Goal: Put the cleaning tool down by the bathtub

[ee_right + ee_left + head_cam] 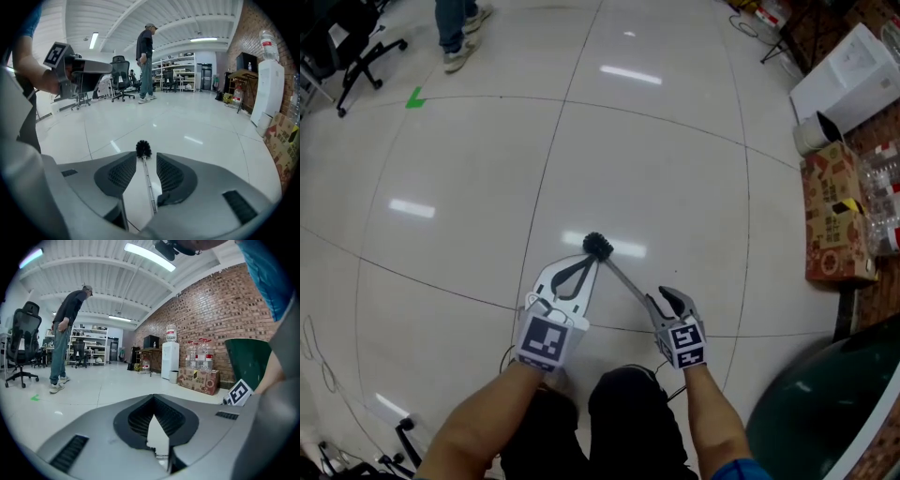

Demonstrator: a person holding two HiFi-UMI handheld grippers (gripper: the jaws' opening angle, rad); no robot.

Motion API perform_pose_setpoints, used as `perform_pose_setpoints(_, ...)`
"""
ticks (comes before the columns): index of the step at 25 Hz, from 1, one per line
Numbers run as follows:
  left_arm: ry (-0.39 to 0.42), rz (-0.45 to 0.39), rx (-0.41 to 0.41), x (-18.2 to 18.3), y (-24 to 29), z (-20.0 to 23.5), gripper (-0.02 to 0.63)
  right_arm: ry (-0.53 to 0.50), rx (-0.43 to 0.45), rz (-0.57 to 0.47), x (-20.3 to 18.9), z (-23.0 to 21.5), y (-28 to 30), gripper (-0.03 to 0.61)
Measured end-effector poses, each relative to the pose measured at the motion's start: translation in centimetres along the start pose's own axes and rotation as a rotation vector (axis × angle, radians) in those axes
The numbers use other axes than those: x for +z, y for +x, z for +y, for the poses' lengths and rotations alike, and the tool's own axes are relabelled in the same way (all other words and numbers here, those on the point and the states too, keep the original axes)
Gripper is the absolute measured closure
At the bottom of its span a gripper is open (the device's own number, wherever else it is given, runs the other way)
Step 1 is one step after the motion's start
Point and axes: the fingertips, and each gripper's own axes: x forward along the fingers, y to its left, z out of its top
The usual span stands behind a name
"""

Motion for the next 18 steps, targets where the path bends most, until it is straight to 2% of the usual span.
perform_pose_setpoints(6,0.056,0.054,-0.005,-3.9,2.6,-0.4,0.614,-0.029,0.043,0.055,-5.1,-0.3,3.1,0.408)
perform_pose_setpoints(8,0.060,0.054,-0.028,-3.7,3.2,-1.2,0.614,-0.039,0.057,0.070,-6.2,-0.1,4.3,0.408)
perform_pose_setpoints(13,0.140,0.072,-0.107,-3.3,4.0,-3.8,0.614,-0.061,0.071,0.130,-9.1,-0.5,7.5,0.408)
perform_pose_setpoints(18,0.223,0.098,-0.119,-4.5,5.1,-4.2,0.614,-0.067,0.077,0.182,-11.4,-1.2,9.8,0.408)
